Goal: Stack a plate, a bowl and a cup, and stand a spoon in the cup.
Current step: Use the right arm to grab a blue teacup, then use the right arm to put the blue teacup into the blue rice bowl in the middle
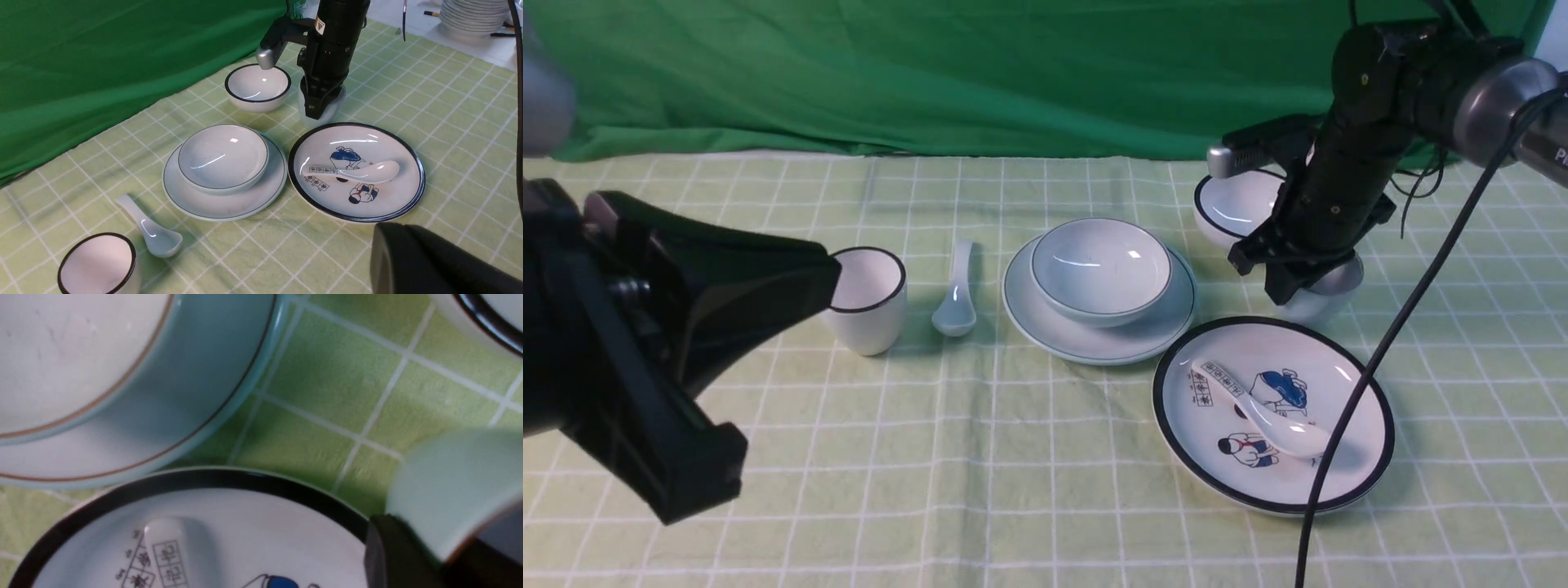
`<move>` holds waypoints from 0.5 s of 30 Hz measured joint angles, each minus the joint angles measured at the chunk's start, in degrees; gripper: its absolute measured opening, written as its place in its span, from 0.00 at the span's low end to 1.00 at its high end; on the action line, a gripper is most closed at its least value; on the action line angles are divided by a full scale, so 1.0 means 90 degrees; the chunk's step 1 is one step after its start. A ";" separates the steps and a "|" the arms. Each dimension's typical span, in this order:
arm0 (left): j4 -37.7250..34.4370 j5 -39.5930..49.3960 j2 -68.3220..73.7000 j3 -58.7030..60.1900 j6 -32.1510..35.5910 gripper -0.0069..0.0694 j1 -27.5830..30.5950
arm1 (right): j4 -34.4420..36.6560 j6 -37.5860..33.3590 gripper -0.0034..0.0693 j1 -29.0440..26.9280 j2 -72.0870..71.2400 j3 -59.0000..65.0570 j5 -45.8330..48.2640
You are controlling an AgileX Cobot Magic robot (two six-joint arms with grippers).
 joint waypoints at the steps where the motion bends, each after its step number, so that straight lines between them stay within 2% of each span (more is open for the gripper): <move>1: 0.0000 0.0008 0.0000 0.0000 0.0000 0.10 0.0000 | 0.0005 -0.0019 0.16 0.0000 -0.0009 -0.0051 0.0065; 7: 0.0021 0.0124 0.0000 0.0010 0.0000 0.10 0.0000 | 0.0034 0.0010 0.16 0.0262 -0.0518 -0.0621 0.0468; 11: 0.0136 0.0140 0.0000 0.0010 0.0000 0.10 0.0000 | 0.0416 -0.0037 0.16 0.0992 -0.0881 -0.1285 0.0452; 15: 0.0181 0.0133 0.0000 0.0010 -0.0005 0.10 0.0000 | 0.0632 -0.0060 0.16 0.1611 -0.0511 -0.1704 0.0418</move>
